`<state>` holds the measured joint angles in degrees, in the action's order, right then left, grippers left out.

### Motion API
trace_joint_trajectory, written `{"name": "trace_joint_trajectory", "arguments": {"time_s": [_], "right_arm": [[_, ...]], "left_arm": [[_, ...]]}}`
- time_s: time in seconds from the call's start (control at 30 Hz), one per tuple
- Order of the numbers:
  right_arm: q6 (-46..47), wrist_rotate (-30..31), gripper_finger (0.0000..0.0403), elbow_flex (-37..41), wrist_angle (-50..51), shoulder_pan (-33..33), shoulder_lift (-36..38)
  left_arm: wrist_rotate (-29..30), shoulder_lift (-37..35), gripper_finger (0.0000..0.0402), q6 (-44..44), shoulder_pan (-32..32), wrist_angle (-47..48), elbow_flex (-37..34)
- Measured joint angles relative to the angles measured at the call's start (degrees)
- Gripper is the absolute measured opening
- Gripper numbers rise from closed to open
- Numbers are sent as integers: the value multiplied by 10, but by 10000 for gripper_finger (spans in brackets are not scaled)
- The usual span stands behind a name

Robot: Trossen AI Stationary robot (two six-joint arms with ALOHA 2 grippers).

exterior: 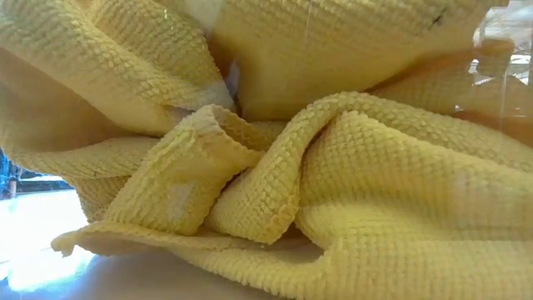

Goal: Sort microfiber towel by color & place in baskets
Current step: Put the orange microfiber towel into the top transparent bin

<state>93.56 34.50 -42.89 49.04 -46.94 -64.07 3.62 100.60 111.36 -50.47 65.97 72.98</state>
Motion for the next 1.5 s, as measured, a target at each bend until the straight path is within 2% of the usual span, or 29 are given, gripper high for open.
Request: {"name": "trace_joint_trajectory", "arguments": {"time_s": [0.2,0.53,0.63,0.83,0.97,1.07,1.13,1.27,1.5], "right_arm": [[0,0,123,0,0,0,0],[0,0,123,0,0,0,0],[-2,0,123,0,0,0,0],[-15,2,123,0,0,0,0],[-25,1,123,0,0,0,0],[-26,-23,123,0,0,0,0],[-26,-48,123,0,0,0,0],[-26,-55,123,0,0,0,0],[-26,-54,123,0,0,0,0]], "left_arm": [[-21,0,129,11,0,-145,-85],[-28,-3,126,36,2,-221,-162],[-32,-3,104,36,3,-222,-165],[-33,-2,11,36,3,-219,-166],[-33,-6,8,22,4,-219,-166],[-29,-23,3,10,14,-218,-169],[-11,-46,3,-13,29,-216,-169],[43,-101,1,-84,80,-196,-168],[106,-212,1,-259,209,-174,-168]]}}
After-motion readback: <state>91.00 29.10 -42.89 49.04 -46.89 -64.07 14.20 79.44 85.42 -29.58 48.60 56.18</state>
